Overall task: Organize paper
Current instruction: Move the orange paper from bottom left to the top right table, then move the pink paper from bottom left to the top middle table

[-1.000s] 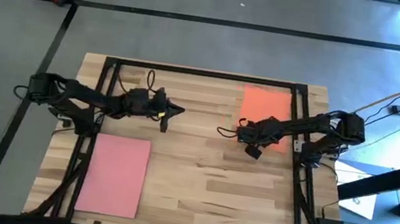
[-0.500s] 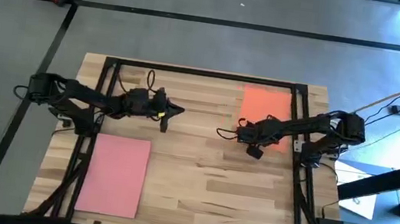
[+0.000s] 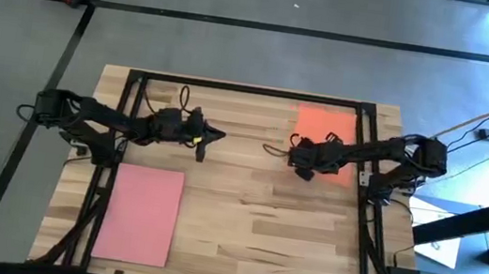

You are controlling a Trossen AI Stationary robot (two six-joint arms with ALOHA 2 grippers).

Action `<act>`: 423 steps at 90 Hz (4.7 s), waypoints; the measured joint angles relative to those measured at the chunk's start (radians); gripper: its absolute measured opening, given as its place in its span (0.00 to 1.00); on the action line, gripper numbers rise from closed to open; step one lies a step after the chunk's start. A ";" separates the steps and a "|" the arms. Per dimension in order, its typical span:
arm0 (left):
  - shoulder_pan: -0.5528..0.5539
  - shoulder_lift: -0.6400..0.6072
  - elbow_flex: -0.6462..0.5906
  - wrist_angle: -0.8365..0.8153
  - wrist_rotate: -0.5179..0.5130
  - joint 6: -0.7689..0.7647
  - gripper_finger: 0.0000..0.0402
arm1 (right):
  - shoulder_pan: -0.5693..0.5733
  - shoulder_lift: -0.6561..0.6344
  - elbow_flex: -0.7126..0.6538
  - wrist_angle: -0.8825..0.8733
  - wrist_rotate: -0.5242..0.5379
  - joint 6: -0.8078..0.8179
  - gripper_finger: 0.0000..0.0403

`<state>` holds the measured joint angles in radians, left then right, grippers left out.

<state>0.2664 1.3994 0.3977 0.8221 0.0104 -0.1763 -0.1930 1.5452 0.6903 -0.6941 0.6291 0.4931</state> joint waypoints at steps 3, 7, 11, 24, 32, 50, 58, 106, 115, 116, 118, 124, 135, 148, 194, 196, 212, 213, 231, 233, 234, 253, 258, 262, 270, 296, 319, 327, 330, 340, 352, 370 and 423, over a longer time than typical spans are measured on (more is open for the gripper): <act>0.000 0.000 0.000 0.000 0.000 -0.002 0.00 | -0.020 0.000 0.000 0.027 0.012 0.003 0.00; 0.000 0.000 0.000 0.000 0.000 -0.004 0.00 | -0.052 0.000 0.000 0.063 0.017 0.003 0.00; 0.000 0.000 0.000 0.000 0.000 -0.005 0.00 | -0.087 0.000 0.000 0.098 0.019 -0.001 0.00; 0.000 0.000 0.000 -0.001 0.000 -0.006 0.00 | -0.202 0.000 0.000 0.191 0.012 -0.050 0.00; 0.000 0.000 0.000 -0.003 0.000 -0.007 0.00 | -0.264 0.000 0.000 0.229 -0.018 -0.094 0.00; 0.000 0.000 0.000 -0.004 0.000 -0.008 0.00 | -0.366 0.017 0.000 0.271 -0.134 -0.147 0.00; 0.000 0.000 0.000 -0.005 0.000 -0.008 0.00 | -0.381 0.038 0.000 0.291 -0.159 -0.164 0.00; 0.000 0.000 0.000 -0.004 0.000 0.000 0.00 | -0.384 0.079 0.003 0.338 -0.216 -0.266 0.00; 0.000 0.000 0.000 -0.004 0.000 0.000 0.00 | -0.384 0.079 0.003 0.338 -0.217 -0.266 0.00; 0.000 0.000 0.000 -0.004 0.000 0.000 0.00 | -0.384 0.079 0.003 0.338 -0.216 -0.266 0.00; 0.000 0.000 0.000 -0.005 0.000 0.000 0.00 | -0.384 0.080 0.003 0.337 -0.214 -0.266 0.00; 0.000 0.000 0.000 -0.008 0.000 0.000 0.00 | -0.384 0.080 0.002 0.335 -0.207 -0.265 0.00; 0.000 0.000 0.000 -0.028 0.000 0.000 0.00 | -0.386 0.080 0.002 0.331 -0.200 -0.259 0.00; 0.000 0.000 0.000 -0.030 0.000 -0.004 0.00 | -0.386 0.080 0.002 0.330 -0.198 -0.243 0.00; 0.000 0.000 0.000 -0.030 0.000 -0.007 0.00 | -0.384 0.062 -0.003 0.320 -0.187 -0.236 0.00; 0.000 0.000 0.000 -0.030 0.000 -0.007 0.00 | -0.384 0.057 -0.004 0.316 -0.186 -0.236 0.00; 0.000 0.000 0.000 -0.030 0.000 -0.007 0.00 | -0.384 -0.013 -0.004 0.304 -0.188 -0.241 0.00; 0.000 0.000 0.000 -0.030 0.000 -0.007 0.00 | -0.384 -0.019 -0.004 0.303 -0.187 -0.243 0.00; 0.000 0.000 0.000 -0.065 0.000 0.002 0.00 | -0.383 -0.124 -0.002 0.305 -0.359 -0.263 0.00; 0.000 0.000 0.000 -0.072 0.000 0.005 0.00 | -0.383 -0.132 -0.002 0.309 -0.402 -0.263 0.00; 0.000 0.000 0.000 -0.074 0.000 0.007 0.00 | -0.383 -0.136 -0.002 0.312 -0.425 -0.263 0.00; 0.019 0.000 0.000 -0.085 -0.011 0.019 0.00 | -0.290 -0.147 -0.002 0.462 -0.753 -0.264 0.00; 0.033 0.000 0.000 -0.091 -0.019 0.019 0.00 | -0.247 -0.139 -0.001 0.513 -0.760 -0.267 0.01; 0.046 0.000 0.000 -0.104 -0.021 0.020 0.00 | -0.213 -0.134 -0.001 0.540 -0.761 -0.276 0.01; 0.076 0.000 0.000 -0.153 -0.025 0.038 0.00 | -0.148 -0.123 0.000 0.613 -0.762 -0.301 0.03; 0.183 0.000 0.000 -0.287 -0.104 0.068 0.00 | 0.036 -0.035 0.001 0.901 -0.760 -0.306 0.12; 0.239 0.000 0.000 -0.340 -0.108 0.079 0.00 | 0.107 0.112 0.181 0.957 -0.753 -0.176 0.26; 0.242 0.000 0.000 -0.361 -0.133 0.090 0.00 | 0.124 0.183 0.263 0.953 -0.753 -0.136 0.30; 0.242 0.000 0.000 -0.372 -0.148 0.098 0.00 | 0.130 0.209 0.295 0.957 -0.753 -0.128 0.31; 0.246 0.000 0.000 -0.404 -0.200 0.104 0.00 | 0.150 0.301 0.388 0.954 -0.753 -0.120 0.32; 0.248 -0.001 -0.011 -0.417 -0.238 0.107 0.00 | 0.163 0.401 0.478 0.924 -0.755 -0.100 0.32; 0.277 -0.001 -0.058 -0.424 -0.270 0.106 0.00 | 0.182 0.517 0.583 0.920 -0.776 -0.075 0.32; 0.304 -0.001 -0.081 -0.417 -0.270 0.098 0.00 | 0.189 0.726 0.834 0.908 -0.805 -0.049 0.32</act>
<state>0.5705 1.3987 0.3171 0.4053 -0.2592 -0.0784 -0.0040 2.2711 1.5240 0.2138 -0.1764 0.4442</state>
